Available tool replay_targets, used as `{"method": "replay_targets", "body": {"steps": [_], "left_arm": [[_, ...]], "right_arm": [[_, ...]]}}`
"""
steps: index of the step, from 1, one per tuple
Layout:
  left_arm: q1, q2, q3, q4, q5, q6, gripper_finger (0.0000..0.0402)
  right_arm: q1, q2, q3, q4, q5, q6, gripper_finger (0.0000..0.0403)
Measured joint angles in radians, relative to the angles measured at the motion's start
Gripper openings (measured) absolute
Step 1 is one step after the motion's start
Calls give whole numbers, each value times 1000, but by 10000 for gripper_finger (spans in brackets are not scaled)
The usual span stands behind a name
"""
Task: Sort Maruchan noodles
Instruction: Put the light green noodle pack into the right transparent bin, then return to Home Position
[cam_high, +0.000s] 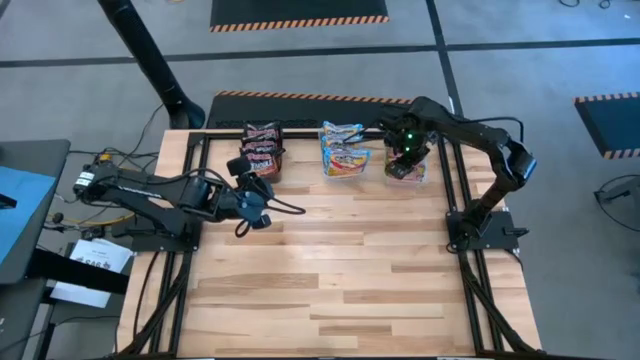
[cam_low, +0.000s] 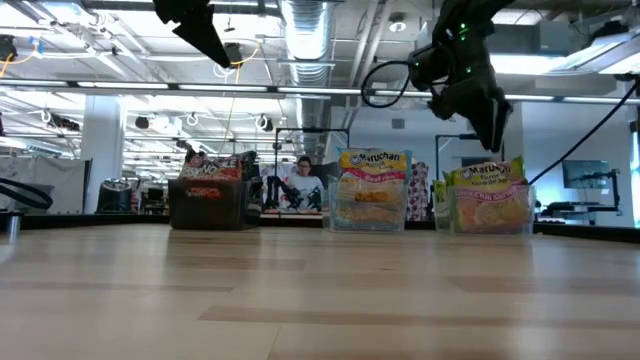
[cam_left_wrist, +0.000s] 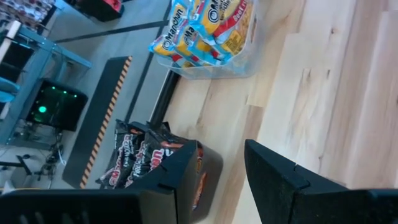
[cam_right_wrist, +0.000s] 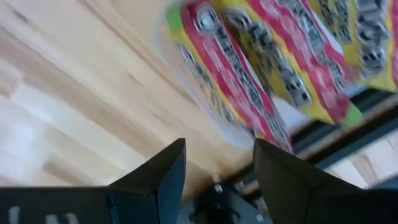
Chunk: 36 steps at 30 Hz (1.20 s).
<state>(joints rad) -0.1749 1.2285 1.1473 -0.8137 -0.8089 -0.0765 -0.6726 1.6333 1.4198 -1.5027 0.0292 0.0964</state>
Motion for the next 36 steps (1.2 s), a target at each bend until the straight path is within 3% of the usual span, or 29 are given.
{"method": "replay_targets", "body": {"steps": [16, 29, 36], "left_arm": [[0, 0, 0, -7, 0, 0, 125], [0, -38, 0, -15, 2, -40, 125], [-1, -199, -68, -23, 142, -147, 125]], "right_arm": [[-24, 5, -155, 120, -1, 12, 200], [21, -4, -15, 31, -3, 7, 200], [149, -76, 14, 73, -111, 3, 200]]}}
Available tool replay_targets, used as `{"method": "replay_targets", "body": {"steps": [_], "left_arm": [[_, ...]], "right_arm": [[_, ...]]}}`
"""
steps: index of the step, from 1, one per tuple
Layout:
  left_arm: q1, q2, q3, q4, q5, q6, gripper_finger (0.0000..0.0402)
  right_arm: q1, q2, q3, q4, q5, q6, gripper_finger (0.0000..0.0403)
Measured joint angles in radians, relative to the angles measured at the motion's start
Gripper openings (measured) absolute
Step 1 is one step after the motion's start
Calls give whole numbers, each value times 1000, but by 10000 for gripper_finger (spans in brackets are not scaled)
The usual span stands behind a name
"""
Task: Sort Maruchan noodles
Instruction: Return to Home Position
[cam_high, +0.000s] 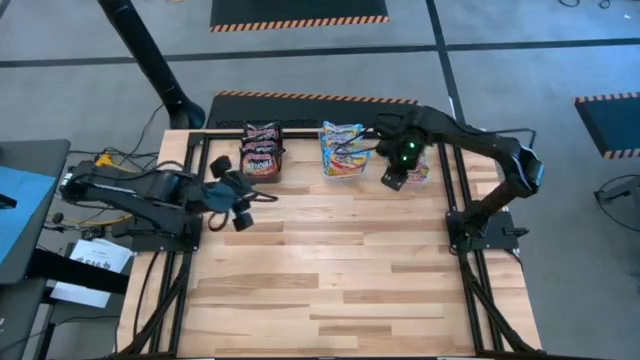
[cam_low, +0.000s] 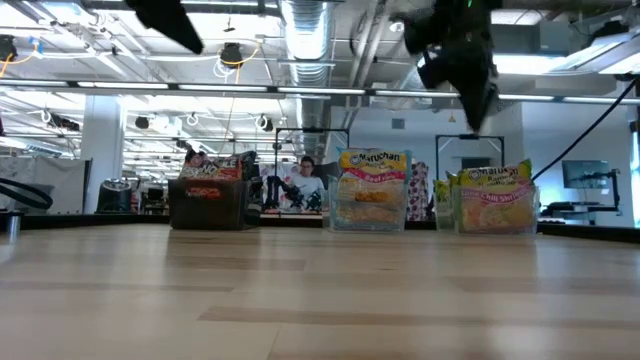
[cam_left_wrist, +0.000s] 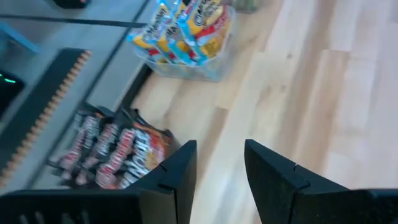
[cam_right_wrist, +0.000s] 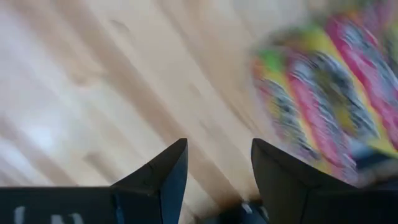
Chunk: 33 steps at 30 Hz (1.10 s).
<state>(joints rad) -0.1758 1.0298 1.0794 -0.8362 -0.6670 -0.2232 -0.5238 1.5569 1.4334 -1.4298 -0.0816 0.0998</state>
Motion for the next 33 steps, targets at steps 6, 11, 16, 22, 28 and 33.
{"method": "replay_targets", "body": {"steps": [6, 11, 16, 22, 28, 33], "left_arm": [[-7, -181, -161, 128, 144, -51, 125], [-7, -299, -312, 354, 347, -25, 125], [-17, -382, -456, 537, 470, -6, 125], [-38, -461, -619, 661, 465, 24, 125], [-67, -541, -770, 798, 460, 50, 125], [-83, -606, -875, 923, 456, 88, 125]], "right_arm": [[174, -144, 0, 271, -27, 5, 200], [306, -242, 1, 477, -27, -41, 200], [406, -314, 1, 559, -28, -89, 200], [457, -404, -93, 726, -28, -135, 200], [449, -518, -308, 867, -27, -42, 200], [467, -593, -456, 991, -26, 20, 200]]}}
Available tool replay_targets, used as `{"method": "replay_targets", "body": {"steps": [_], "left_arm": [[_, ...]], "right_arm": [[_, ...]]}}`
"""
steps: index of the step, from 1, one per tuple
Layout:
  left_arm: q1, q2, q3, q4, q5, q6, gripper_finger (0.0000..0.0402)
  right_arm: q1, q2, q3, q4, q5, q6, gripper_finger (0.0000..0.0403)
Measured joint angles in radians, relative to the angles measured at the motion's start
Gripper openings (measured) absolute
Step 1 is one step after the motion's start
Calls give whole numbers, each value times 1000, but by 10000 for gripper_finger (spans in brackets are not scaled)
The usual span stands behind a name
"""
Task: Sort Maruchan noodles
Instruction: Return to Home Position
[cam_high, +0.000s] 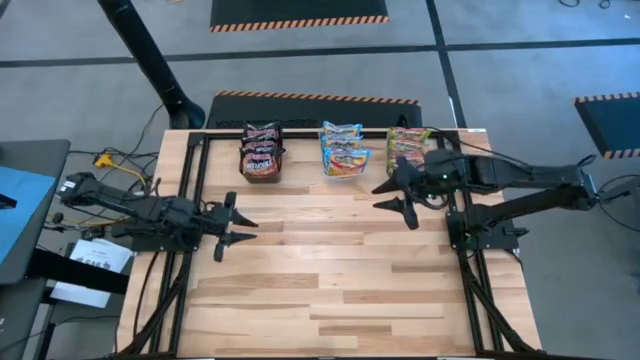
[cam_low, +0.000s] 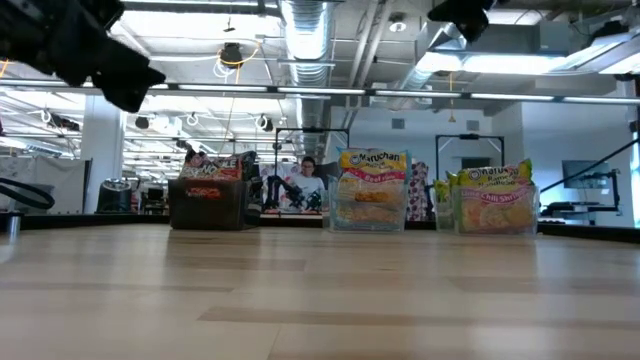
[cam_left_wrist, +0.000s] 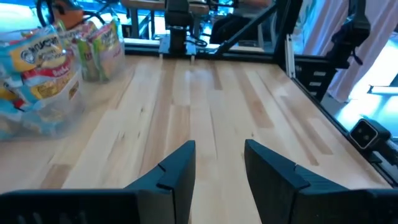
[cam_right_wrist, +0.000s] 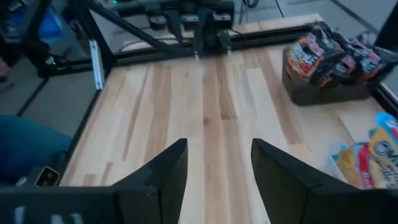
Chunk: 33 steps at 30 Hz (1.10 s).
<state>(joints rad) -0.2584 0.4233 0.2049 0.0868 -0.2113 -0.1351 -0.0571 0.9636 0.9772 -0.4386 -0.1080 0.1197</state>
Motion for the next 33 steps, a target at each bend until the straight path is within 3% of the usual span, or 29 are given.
{"method": "replay_targets", "body": {"steps": [11, 16, 33], "left_arm": [[-23, -110, -148, 45, 15, -6, 125], [-23, -147, -193, 41, 3, -16, 125], [-23, -169, -195, 31, -39, 88, 125]], "right_arm": [[26, -183, -301, 275, 0, 47, 200], [26, -268, -391, 323, 0, 51, 200], [15, -695, -704, 431, 4, 57, 200]]}}
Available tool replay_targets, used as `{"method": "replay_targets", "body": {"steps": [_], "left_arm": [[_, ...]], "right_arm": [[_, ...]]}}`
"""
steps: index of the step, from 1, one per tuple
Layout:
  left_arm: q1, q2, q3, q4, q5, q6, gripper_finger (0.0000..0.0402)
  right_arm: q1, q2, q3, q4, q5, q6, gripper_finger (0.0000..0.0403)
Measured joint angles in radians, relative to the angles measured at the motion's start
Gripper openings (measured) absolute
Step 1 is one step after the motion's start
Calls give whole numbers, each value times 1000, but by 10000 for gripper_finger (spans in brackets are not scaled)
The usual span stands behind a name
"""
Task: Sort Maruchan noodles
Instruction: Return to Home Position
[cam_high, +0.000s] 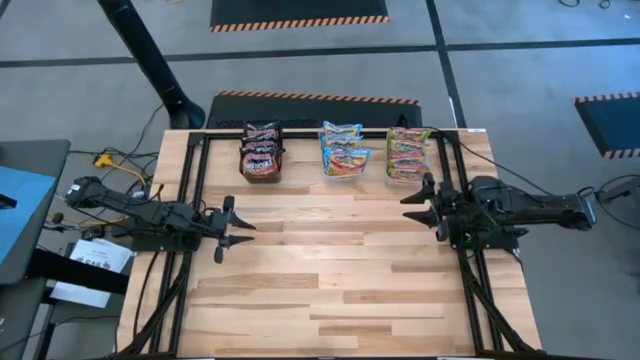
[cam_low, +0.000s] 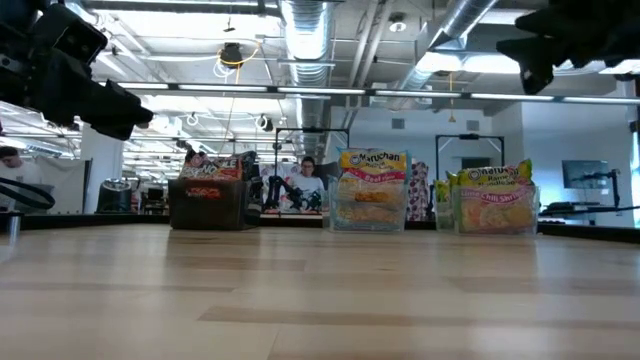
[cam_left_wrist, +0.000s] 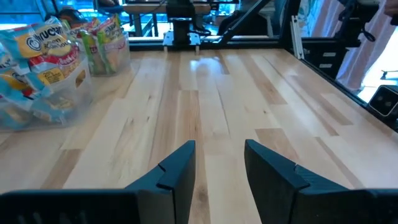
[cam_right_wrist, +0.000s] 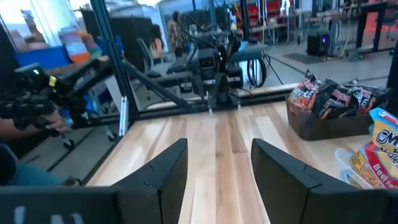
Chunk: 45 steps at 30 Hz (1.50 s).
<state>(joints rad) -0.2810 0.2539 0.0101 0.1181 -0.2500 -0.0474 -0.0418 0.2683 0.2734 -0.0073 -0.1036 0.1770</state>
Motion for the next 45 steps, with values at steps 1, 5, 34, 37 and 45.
{"method": "replay_targets", "body": {"steps": [1, 5, 34, 37, 45], "left_arm": [[0, 0, 0, 0, 0, 2, 125], [0, 0, -1, -1, -4, 3, 125], [0, 1, -3, -38, -132, 137, 125], [0, 1, -3, -38, -132, 137, 125], [0, 1, -3, -37, -131, 135, 125]], "right_arm": [[0, -25, -17, 6, 0, 7, 200], [0, -108, -90, 37, 4, 41, 200], [0, -223, -266, 33, 88, 171, 200], [0, -223, -266, 31, 88, 171, 200], [0, -223, -266, 26, 88, 173, 200]]}}
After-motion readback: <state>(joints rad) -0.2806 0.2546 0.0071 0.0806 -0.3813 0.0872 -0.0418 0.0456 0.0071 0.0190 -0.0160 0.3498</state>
